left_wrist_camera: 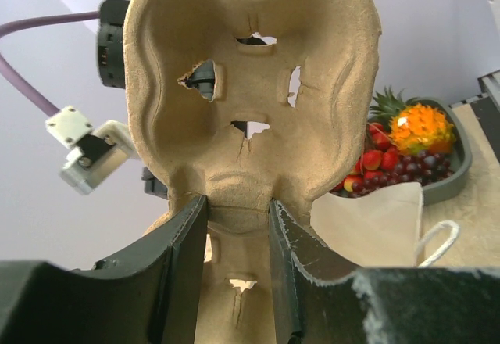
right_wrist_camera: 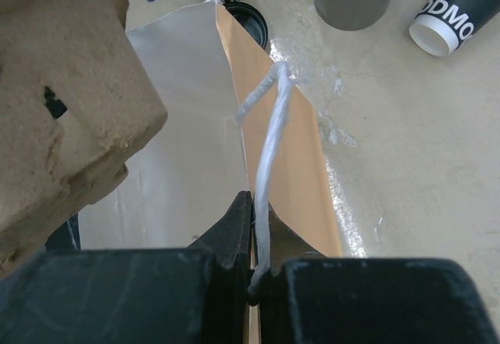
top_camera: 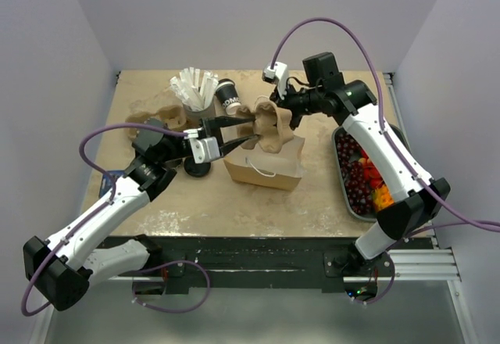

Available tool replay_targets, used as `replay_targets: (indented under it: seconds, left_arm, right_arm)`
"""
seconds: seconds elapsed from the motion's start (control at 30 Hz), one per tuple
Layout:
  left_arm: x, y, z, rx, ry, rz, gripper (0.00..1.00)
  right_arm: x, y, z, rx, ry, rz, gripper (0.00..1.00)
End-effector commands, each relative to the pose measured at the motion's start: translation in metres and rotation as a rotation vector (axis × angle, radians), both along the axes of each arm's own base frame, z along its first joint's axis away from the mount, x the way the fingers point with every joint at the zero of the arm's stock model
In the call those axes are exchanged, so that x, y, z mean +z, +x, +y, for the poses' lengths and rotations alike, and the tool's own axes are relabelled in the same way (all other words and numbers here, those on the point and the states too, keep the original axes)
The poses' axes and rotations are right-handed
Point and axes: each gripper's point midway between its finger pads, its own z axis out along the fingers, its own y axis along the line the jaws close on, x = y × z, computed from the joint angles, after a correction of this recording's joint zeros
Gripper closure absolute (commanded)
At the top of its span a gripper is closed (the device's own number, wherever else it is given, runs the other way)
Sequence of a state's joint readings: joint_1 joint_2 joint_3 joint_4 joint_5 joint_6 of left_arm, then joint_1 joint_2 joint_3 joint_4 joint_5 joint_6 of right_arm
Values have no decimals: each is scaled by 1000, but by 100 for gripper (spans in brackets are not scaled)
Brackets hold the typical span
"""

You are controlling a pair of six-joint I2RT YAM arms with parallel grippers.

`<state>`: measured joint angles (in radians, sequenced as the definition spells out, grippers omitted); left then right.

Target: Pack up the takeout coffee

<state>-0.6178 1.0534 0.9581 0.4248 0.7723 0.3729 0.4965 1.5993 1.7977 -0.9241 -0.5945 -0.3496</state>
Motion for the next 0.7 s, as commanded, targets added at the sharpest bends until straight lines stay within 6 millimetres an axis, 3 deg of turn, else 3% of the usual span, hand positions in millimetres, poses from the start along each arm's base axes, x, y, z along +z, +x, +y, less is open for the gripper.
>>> replay_targets:
  seconds: [0.0,0.13,0.37,0.67]
  left_arm:
    - [13,-27,2,-61,-35,-116,100]
    - [-10,-32,1,-70,30,-88,100]
    - [-54,-15,-4,-31,167,-17,100]
    - [-67,2,-13,-16,244,1,100]
  right_arm:
    - [19,-8,-1,-13,47,-21,100]
    - [19,-10,-1,-13,49,-22,100]
    - [18,-20,-4,17,38,-38,100]
    - [23,-40,-10,46,33,-65,100]
